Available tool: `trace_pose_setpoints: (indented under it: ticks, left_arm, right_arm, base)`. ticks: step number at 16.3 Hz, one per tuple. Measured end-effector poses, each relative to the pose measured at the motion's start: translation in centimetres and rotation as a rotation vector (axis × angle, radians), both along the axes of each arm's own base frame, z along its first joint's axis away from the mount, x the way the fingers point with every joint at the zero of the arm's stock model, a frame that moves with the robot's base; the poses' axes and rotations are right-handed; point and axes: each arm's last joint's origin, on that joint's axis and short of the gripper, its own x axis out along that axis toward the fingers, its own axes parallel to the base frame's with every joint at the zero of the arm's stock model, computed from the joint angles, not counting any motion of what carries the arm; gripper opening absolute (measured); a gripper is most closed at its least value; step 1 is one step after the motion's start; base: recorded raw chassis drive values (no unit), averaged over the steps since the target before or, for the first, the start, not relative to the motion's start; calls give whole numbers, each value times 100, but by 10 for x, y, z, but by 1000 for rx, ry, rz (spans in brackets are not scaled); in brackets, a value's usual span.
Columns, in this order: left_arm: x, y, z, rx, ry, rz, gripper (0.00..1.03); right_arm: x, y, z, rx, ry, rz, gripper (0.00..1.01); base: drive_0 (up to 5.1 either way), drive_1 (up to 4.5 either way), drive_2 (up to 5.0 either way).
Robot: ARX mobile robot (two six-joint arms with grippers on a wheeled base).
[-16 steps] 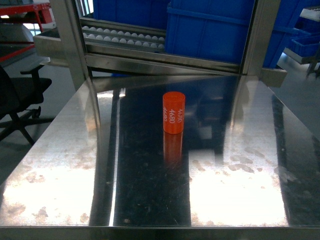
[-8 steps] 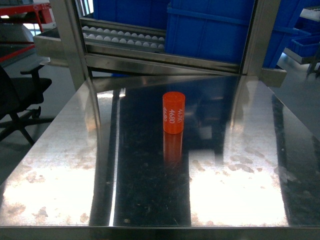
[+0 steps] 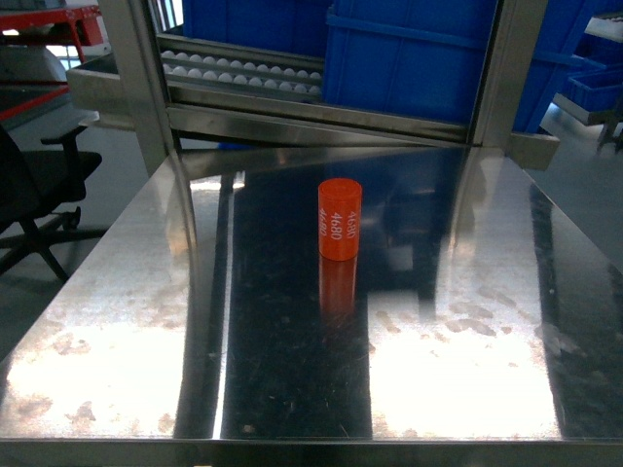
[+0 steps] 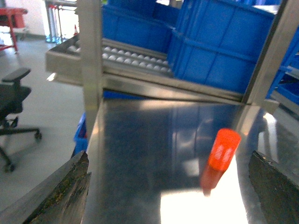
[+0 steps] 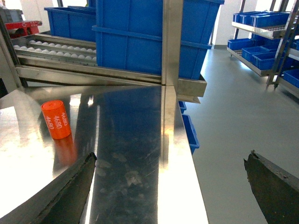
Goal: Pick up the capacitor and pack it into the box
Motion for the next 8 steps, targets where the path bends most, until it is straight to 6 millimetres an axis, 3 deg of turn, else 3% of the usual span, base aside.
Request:
trace_pose_setpoints:
  ticks: [1, 3, 5, 8]
  left_arm:
    - [30, -19, 9, -7, -34, -54, 98]
    - [88, -61, -12, 42, 66, -139, 98]
    - [124, -90, -42, 98, 167, -181, 98]
    - [165, -119, -61, 120, 222, -224, 98]
  right_arm:
    - [0, 0, 0, 0, 0, 0, 98]
    - [0, 0, 0, 0, 0, 0, 98]
    - [0, 0, 0, 0, 0, 0, 98]
    - [0, 0, 0, 0, 0, 0, 98]
  base:
    - [0, 0, 0]
    - [0, 0, 0]
    - [0, 0, 0]
    - [0, 0, 0]
